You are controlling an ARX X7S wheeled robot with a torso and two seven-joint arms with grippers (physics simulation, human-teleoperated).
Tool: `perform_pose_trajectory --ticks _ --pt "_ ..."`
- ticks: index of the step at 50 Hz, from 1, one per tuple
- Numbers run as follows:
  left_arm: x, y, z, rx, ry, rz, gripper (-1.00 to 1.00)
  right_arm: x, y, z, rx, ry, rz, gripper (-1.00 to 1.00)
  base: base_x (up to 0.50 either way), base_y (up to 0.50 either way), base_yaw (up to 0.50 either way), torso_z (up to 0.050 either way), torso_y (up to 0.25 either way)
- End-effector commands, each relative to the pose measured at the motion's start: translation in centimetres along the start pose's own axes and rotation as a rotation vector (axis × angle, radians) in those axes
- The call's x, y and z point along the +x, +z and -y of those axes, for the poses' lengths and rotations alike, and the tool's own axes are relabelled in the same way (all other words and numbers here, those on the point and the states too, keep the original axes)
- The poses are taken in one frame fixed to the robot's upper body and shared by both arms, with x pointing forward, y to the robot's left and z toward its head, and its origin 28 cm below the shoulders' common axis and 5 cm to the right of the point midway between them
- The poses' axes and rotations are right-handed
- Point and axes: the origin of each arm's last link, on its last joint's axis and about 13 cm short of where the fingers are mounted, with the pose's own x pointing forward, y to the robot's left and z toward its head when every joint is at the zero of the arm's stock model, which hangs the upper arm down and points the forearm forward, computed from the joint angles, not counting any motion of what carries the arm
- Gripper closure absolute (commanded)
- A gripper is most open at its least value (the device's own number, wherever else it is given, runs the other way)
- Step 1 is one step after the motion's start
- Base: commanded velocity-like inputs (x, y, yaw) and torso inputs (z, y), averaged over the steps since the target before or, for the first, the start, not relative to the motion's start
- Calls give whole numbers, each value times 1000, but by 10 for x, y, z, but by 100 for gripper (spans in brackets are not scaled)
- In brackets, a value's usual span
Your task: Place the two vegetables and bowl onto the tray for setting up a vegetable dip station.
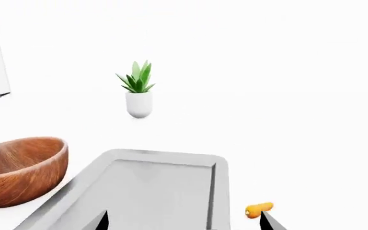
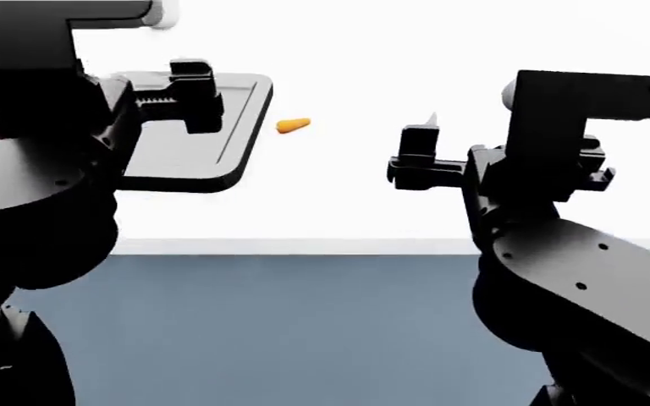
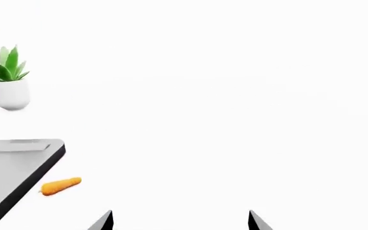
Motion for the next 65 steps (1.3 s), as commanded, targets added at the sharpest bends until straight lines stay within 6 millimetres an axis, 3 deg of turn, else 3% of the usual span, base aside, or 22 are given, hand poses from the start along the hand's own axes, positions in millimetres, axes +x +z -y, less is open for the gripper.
perform_pose_trajectory --ticks 1,12,39,65 --pt "-36 54 -10 16 -114 84 -100 -33 36 2 -125 79 67 -100 0 125 0 0 0" --pt "-37 58 -9 -3 -119 101 -100 -36 37 -1 -117 120 85 -100 32 500 0 0 0" --pt "-40 60 -7 -19 -134 108 -100 -39 43 -2 -165 125 89 -100 430 301 0 0 1" --pt "-42 60 -7 -24 -140 110 -100 -40 45 -4 -175 133 108 -100 129 500 0 0 0"
